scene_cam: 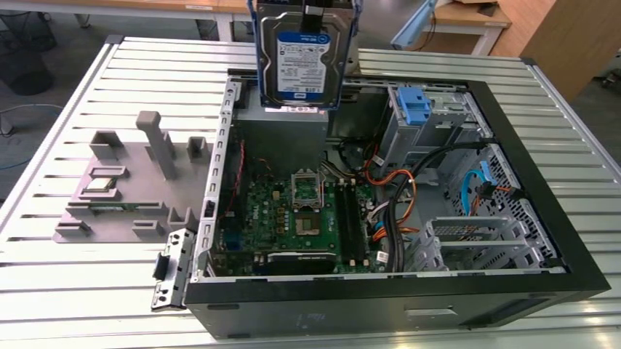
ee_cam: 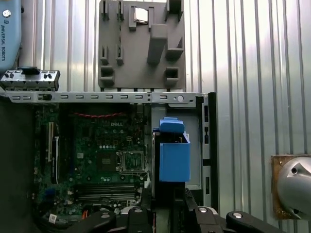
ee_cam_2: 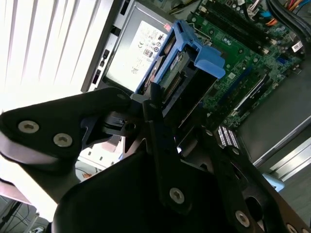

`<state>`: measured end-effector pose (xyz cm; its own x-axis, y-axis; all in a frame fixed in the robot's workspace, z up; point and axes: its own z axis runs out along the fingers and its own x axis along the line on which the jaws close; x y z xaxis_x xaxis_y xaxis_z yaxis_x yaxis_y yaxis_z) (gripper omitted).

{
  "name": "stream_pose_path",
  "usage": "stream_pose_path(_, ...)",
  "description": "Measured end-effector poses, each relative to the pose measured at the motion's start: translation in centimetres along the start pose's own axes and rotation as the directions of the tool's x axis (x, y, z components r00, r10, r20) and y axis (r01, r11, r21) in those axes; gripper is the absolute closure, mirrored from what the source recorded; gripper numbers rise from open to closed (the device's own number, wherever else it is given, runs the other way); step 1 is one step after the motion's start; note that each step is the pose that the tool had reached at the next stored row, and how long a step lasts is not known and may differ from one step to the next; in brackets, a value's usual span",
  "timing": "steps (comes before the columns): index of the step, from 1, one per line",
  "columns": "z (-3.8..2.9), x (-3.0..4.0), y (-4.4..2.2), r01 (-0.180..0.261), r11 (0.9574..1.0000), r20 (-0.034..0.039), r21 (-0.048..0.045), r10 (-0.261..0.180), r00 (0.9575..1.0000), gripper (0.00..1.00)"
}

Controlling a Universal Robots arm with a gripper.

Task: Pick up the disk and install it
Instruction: 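Pick up the disk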

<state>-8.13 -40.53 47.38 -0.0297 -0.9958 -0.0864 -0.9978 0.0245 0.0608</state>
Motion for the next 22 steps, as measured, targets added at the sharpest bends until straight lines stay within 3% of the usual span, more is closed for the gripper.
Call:
stream_pose_path(8, -0.03, 0.02, -2.55, 0.0, 1.0, 0.0001, 0.0, 0.0, 1.0, 0.65)
stream_pose_path(17, -0.1, -0.03, -5.96, 0.0, 1.0, 0.0001, 0.0, 0.0, 1.0, 0.65)
stream_pose_path(22, -0.08, 0.1, -6.39, -0.001, 1.0, 0.0002, 0.0001, 0.001, 1.0, 0.65)
